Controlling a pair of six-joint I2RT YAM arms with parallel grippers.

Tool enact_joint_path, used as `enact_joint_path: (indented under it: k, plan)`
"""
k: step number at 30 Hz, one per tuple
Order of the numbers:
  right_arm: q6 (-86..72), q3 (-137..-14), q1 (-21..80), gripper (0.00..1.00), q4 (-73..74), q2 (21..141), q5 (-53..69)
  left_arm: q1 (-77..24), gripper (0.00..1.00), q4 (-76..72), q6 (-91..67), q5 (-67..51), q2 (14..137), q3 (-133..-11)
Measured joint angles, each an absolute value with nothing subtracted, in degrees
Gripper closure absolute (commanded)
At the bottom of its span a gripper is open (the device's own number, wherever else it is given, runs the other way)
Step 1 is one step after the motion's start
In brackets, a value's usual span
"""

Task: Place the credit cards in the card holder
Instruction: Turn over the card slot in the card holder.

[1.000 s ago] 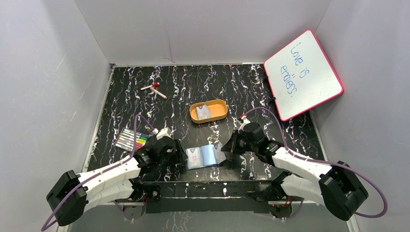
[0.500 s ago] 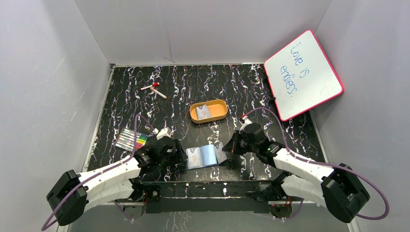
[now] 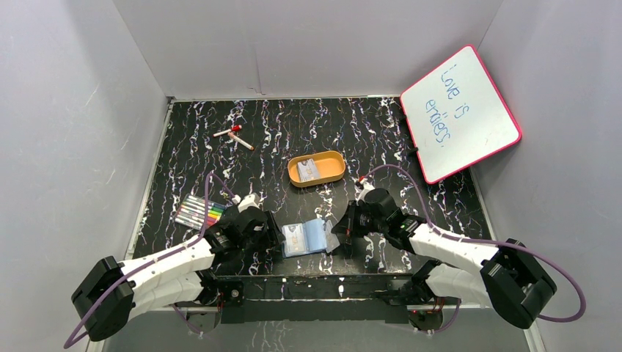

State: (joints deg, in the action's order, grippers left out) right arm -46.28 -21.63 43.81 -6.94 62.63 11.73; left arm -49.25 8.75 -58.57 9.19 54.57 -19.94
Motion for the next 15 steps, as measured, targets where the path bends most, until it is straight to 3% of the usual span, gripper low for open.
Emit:
enact_joint_path:
  k: [15]
  plan:
    - [-46.5,-21.6,45.6,1.0,-9.2,61.2,12.0,-49.3,0.47,11.2,-58.1,10.0,52.1,-20.8]
